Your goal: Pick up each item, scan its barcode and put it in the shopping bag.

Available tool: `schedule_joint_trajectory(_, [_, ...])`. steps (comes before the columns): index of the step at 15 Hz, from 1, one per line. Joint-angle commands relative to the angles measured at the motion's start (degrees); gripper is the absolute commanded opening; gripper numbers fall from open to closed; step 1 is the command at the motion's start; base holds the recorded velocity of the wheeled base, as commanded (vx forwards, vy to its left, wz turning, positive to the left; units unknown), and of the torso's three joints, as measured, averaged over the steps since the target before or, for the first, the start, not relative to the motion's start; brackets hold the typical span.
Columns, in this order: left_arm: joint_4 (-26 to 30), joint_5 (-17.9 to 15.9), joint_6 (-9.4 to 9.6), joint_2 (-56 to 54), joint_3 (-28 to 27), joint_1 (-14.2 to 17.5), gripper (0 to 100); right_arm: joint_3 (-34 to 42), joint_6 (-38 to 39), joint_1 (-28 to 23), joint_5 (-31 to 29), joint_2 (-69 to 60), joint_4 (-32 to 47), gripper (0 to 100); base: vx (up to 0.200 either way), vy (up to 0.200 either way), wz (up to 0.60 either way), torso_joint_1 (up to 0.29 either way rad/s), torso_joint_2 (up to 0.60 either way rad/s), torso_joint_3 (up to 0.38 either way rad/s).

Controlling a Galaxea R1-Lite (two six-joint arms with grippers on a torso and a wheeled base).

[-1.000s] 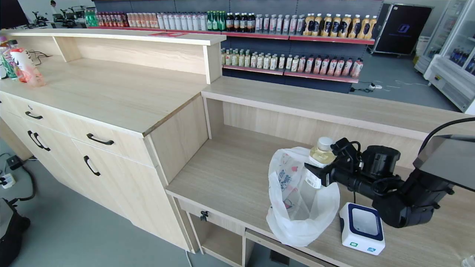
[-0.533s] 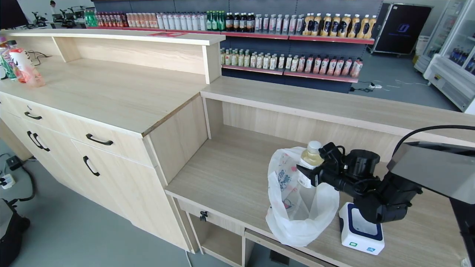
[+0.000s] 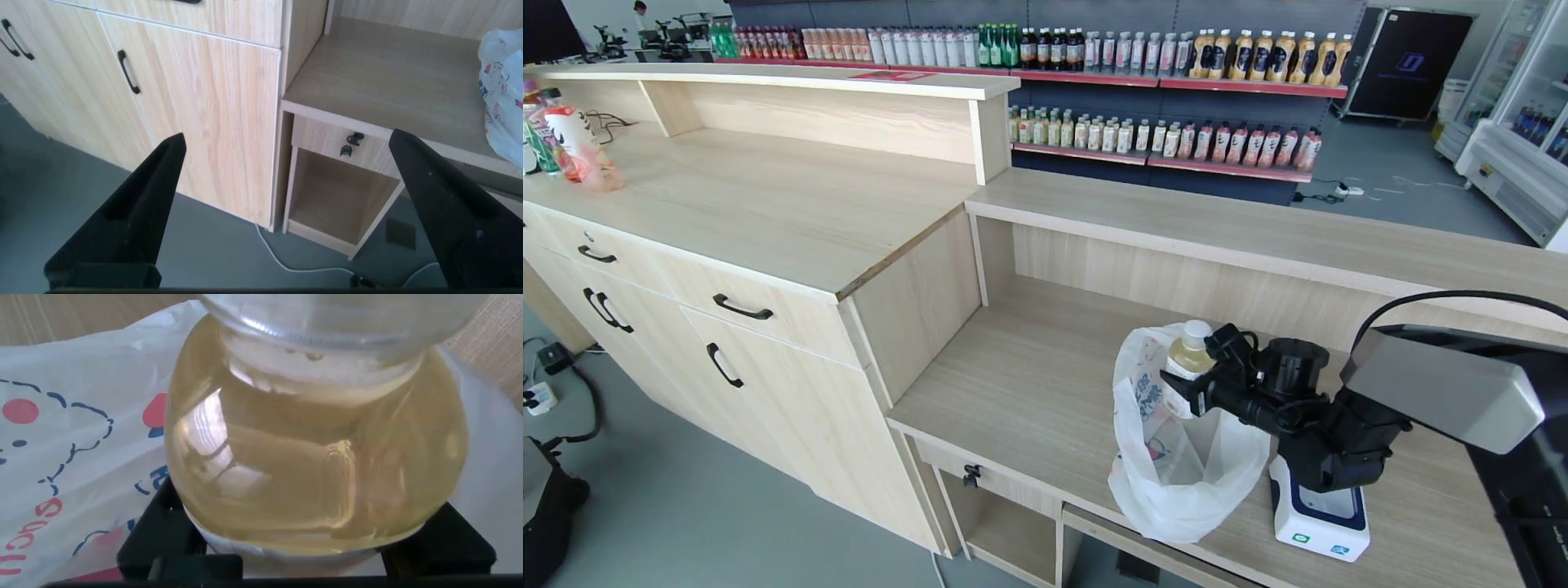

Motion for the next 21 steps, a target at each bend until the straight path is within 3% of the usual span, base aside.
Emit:
schedule_joint_trajectory(1, [-0.01, 0.0, 0.0, -0.02, 0.0, 0.0, 100, -1.98, 0.1, 0.17, 0.01, 2.13, 0.01, 0, 0.0, 0.0, 0.0, 0.0, 0.0, 0.0])
schedule_joint_trajectory(11, [-0.01, 0.0, 0.0, -0.02, 0.0, 0.0, 100, 0.04, -0.25, -0.18, 0.01, 3.71, -0.95, 0, 0.0, 0.0, 0.0, 0.0, 0.0, 0.0])
schedule_joint_trajectory(12, [-0.01, 0.0, 0.0, -0.02, 0.0, 0.0, 100, 0.48, 0.1, -0.18, 0.01, 2.57, -0.95, 100, 0.0, 0.0, 0.0, 0.0, 0.0, 0.0])
schedule_joint_trajectory(16, [-0.01, 0.0, 0.0, -0.02, 0.0, 0.0, 100, 4.88, 0.8, -0.18, 0.01, -5.69, -0.43, 100, 0.0, 0.0, 0.0, 0.0, 0.0, 0.0])
schedule_joint_trajectory(21, [-0.01, 0.0, 0.0, -0.02, 0.0, 0.0, 100, 21.49, 0.63, -3.87, -0.69, -27.49, 2.91, 100, 0.0, 0.0, 0.0, 0.0, 0.0, 0.0])
